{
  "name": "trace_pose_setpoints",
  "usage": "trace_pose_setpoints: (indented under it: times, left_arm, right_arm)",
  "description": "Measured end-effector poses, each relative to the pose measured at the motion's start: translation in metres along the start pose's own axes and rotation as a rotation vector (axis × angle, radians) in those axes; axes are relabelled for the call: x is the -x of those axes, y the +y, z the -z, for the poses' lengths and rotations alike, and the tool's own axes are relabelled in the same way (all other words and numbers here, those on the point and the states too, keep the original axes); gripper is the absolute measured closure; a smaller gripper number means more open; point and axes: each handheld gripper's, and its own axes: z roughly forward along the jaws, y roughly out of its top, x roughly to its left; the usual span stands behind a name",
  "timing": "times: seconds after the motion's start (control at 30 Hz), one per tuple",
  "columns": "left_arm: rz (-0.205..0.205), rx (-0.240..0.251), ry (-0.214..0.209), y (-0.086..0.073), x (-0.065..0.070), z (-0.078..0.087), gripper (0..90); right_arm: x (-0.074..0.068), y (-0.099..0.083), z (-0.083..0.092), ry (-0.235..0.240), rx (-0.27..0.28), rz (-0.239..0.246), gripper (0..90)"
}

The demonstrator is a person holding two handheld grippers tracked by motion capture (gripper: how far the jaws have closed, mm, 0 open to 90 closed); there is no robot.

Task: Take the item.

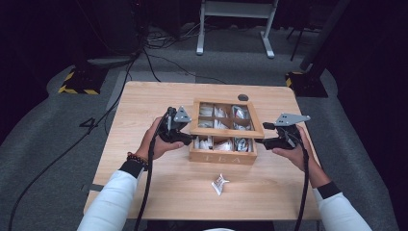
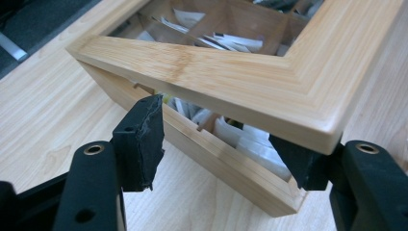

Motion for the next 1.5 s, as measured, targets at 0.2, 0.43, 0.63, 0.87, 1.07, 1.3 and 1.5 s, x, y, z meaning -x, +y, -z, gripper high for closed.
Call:
trace_pose_setpoints:
  times: [0.2, 0.43, 0.63, 0.87, 1.07, 1.3, 1.5]
  left_arm:
    - [-0.017, -0.031, -0.008, -0.005, 0.005, -0.006, 35.8]
    - [-0.021, -0.048, -0.019, -0.012, 0.008, -0.012, 36.1]
    - [-0.020, -0.046, -0.021, -0.015, 0.010, -0.015, 37.3]
    - [-0.012, -0.049, -0.075, -0.022, 0.013, -0.018, 30.8]
    - [0.002, -0.038, -0.096, -0.027, 0.013, -0.016, 30.6]
    - [-0.024, -0.092, -0.110, -0.031, 0.018, -0.018, 28.0]
    - [-0.012, -0.049, -0.088, -0.035, 0.022, -0.013, 30.6]
  right_arm:
    - [-0.002, -0.009, -0.004, 0.033, -0.022, -0.003, 29.6]
    - [-0.002, -0.017, -0.006, 0.061, -0.056, -0.017, 27.3]
    - [-0.005, -0.023, -0.002, 0.102, -0.023, -0.018, 25.8]
    - [-0.016, -0.024, -0.002, 0.113, -0.027, 0.012, 26.0]
    - [-0.020, -0.026, -0.006, 0.113, -0.035, 0.008, 28.1]
    - [-0.022, -0.031, -0.006, 0.124, -0.042, 0.004, 28.6]
    - [-0.021, -0.032, -0.002, 0.118, -0.010, -0.026, 31.6]
